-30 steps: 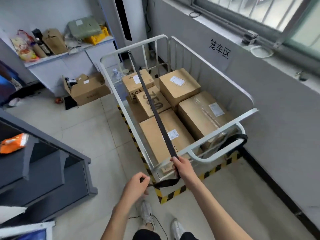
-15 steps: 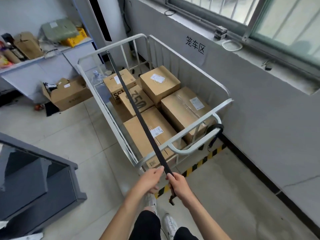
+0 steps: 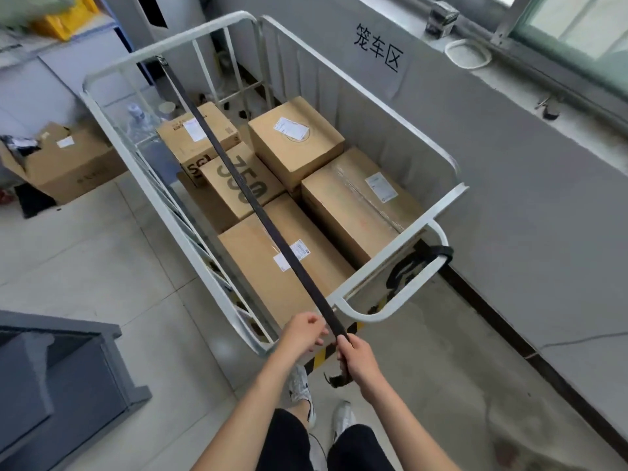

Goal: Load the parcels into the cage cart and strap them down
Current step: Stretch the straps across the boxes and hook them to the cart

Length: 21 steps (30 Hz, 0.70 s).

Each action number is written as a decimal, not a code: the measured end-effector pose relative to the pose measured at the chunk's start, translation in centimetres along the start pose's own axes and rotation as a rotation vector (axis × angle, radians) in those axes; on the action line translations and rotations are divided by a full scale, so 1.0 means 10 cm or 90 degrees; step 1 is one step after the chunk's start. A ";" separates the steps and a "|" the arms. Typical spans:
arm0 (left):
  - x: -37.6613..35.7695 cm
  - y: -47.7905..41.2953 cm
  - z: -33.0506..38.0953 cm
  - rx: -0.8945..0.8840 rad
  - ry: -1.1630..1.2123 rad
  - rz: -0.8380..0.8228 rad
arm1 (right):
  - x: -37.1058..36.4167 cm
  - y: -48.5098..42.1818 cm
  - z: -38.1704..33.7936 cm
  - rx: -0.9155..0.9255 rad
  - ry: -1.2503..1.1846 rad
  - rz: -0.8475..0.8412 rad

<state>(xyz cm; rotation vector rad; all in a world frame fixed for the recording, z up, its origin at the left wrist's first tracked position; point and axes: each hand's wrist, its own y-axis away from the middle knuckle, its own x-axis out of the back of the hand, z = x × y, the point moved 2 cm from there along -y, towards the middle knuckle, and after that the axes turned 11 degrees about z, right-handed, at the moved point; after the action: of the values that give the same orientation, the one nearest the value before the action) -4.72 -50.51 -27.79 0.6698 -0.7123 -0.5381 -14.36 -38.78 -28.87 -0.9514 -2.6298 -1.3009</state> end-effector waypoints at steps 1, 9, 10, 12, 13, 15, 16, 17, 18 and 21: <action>0.04 -0.12 0.01 0.007 -0.001 0.008 | -0.03 -0.12 0.01 -0.024 -0.021 0.012; 0.18 -0.83 -0.06 -0.017 -0.183 0.110 | -0.20 -0.76 0.28 -0.136 -0.086 0.043; 0.12 -0.92 -0.06 -0.008 -0.211 0.085 | -0.23 -0.81 0.30 -0.139 -0.094 0.041; 0.00 -1.08 -0.03 0.021 -0.240 0.031 | -0.29 -0.92 0.34 -0.147 -0.120 0.034; -0.06 -1.15 0.00 0.042 -0.242 0.015 | -0.32 -0.97 0.35 -0.157 -0.128 0.034; -0.14 -1.32 -0.01 0.090 -0.232 0.004 | -0.37 -1.11 0.37 -0.179 -0.133 0.031; -0.18 -1.40 -0.03 0.115 -0.214 -0.006 | -0.39 -1.18 0.36 -0.194 -0.132 0.027; -0.22 -1.46 -0.05 0.134 -0.186 -0.024 | -0.42 -1.25 0.35 -0.208 -0.131 0.022; -0.26 -1.51 -0.07 0.144 -0.163 -0.054 | -0.46 -1.31 0.33 -0.220 -0.138 0.022; -0.40 -1.64 -0.07 0.150 -0.187 -0.167 | -0.52 -1.49 0.28 -0.220 -0.232 0.046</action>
<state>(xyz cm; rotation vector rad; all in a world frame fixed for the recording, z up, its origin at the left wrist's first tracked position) -10.38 -58.63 -41.50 0.9229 -0.9801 -0.8116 -17.77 -46.08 -42.76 -1.4425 -2.6271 -1.7490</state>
